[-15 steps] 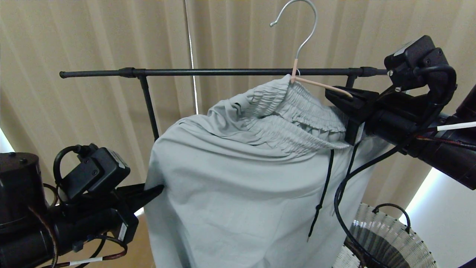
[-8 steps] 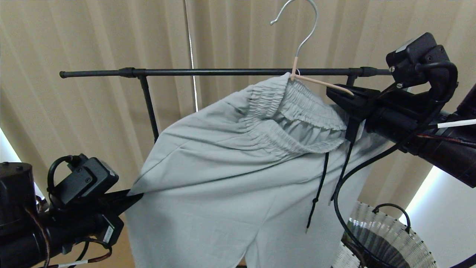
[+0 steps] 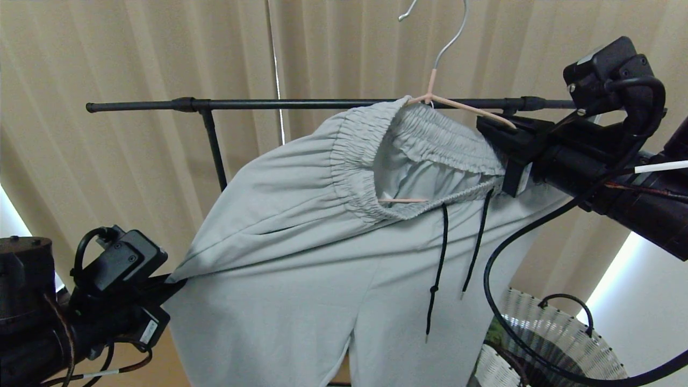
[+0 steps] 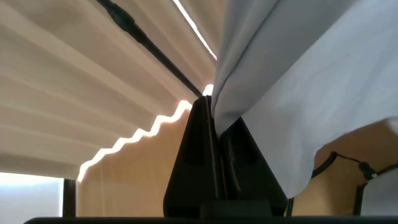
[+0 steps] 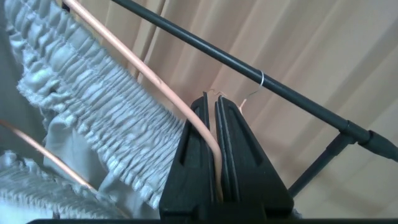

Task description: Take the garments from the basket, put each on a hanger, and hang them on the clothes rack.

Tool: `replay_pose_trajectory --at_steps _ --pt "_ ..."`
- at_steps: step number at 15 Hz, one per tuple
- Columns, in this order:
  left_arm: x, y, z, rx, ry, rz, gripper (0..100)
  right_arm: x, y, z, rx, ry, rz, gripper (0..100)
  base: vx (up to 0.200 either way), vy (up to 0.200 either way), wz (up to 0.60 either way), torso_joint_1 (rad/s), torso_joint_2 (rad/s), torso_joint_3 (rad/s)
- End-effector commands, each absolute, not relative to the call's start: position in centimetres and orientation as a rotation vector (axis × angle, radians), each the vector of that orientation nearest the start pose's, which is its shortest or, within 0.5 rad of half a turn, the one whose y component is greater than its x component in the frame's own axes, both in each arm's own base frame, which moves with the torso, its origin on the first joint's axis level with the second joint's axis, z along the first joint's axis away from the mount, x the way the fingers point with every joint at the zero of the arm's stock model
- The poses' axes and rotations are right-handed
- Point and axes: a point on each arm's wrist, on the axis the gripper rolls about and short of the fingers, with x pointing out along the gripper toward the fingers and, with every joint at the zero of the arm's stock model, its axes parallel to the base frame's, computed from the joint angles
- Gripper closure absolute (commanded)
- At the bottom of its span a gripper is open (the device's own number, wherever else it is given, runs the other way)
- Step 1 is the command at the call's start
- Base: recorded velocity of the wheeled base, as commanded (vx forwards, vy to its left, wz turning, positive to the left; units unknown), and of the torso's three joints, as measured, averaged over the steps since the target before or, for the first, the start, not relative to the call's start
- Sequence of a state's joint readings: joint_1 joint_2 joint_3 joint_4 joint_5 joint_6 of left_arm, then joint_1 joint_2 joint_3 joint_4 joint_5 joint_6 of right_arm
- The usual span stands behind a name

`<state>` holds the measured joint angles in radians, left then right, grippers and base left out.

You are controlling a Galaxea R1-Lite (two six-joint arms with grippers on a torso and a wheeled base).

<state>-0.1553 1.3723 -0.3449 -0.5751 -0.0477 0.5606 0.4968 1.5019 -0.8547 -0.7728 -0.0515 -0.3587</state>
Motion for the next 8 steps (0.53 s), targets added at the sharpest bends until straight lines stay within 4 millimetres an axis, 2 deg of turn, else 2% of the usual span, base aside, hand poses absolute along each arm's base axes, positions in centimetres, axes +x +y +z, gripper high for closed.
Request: replay_pose_trajectory --at_steps 1,5,6,8 --pt "18.7 -3.2 13.9 0.574 0.383 -0.328 100 23.4 12.6 26.8 -0.317 -0.203 0.417 100 0.000 0.000 0.00 0.000 0.00 0.000" --pt "18.2 -3.5 14.5 0.567 0.346 -0.341 100 23.4 12.6 26.6 -0.320 -0.194 0.418 100 0.000 0.000 0.00 0.000 0.00 0.000" --pt "18.0 -3.8 14.6 0.564 0.337 -0.355 0 23.4 12.6 26.6 -0.320 -0.194 0.418 100 0.000 0.000 0.00 0.000 0.00 0.000" --pt "17.6 -4.2 15.1 0.543 0.307 -0.375 0 23.4 12.6 26.6 -0.321 -0.190 0.418 100 0.000 0.000 0.00 0.000 0.00 0.000"
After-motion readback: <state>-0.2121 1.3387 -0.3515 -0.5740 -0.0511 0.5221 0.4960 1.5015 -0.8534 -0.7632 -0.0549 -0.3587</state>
